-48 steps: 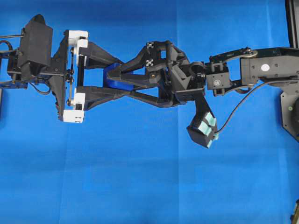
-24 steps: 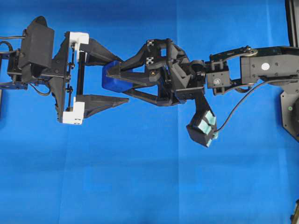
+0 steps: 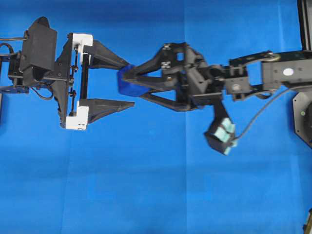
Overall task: Handover the blue block to the right arm after grasping it with the left arm, then place it in the designated position.
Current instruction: 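Pull the cube away to the right with the right gripper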
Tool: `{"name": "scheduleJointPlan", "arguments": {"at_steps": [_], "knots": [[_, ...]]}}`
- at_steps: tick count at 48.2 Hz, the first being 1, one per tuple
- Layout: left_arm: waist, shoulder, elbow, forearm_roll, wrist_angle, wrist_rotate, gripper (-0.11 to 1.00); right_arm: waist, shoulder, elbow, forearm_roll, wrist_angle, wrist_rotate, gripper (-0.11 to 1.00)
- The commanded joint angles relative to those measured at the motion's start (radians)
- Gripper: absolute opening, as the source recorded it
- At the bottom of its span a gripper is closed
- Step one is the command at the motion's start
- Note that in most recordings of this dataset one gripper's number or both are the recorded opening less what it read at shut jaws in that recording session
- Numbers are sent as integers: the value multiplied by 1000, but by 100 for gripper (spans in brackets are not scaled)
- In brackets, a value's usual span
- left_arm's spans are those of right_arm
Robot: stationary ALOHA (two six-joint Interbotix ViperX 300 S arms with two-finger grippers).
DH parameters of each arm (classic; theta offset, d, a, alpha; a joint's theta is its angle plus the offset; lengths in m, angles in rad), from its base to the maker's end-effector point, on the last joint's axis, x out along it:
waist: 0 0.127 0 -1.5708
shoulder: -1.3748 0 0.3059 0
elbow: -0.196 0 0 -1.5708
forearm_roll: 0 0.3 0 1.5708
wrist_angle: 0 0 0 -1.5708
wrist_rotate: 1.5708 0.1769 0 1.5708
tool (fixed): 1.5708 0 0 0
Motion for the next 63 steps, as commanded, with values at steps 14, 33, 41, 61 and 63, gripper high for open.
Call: {"name": "scheduleJointPlan", "arguments": {"at_steps": [14,33,41,61,63], "knots": [[-2,-14,-12,2,5,-2,92,3,-236,147,5,32,2,48],[-2,-14,-12,2,15,-2,92,44,-383,219,6,178,2,48],[-2,-14,-12,2,14,-2,92,48,-380,219,6,181,2,48],[-2,-14,-14,2,14,-2,92,48,-379,218,100,190,98,48],[-3,-14,-14,2,14,-2,92,48,-380,218,121,190,133,48]]}}
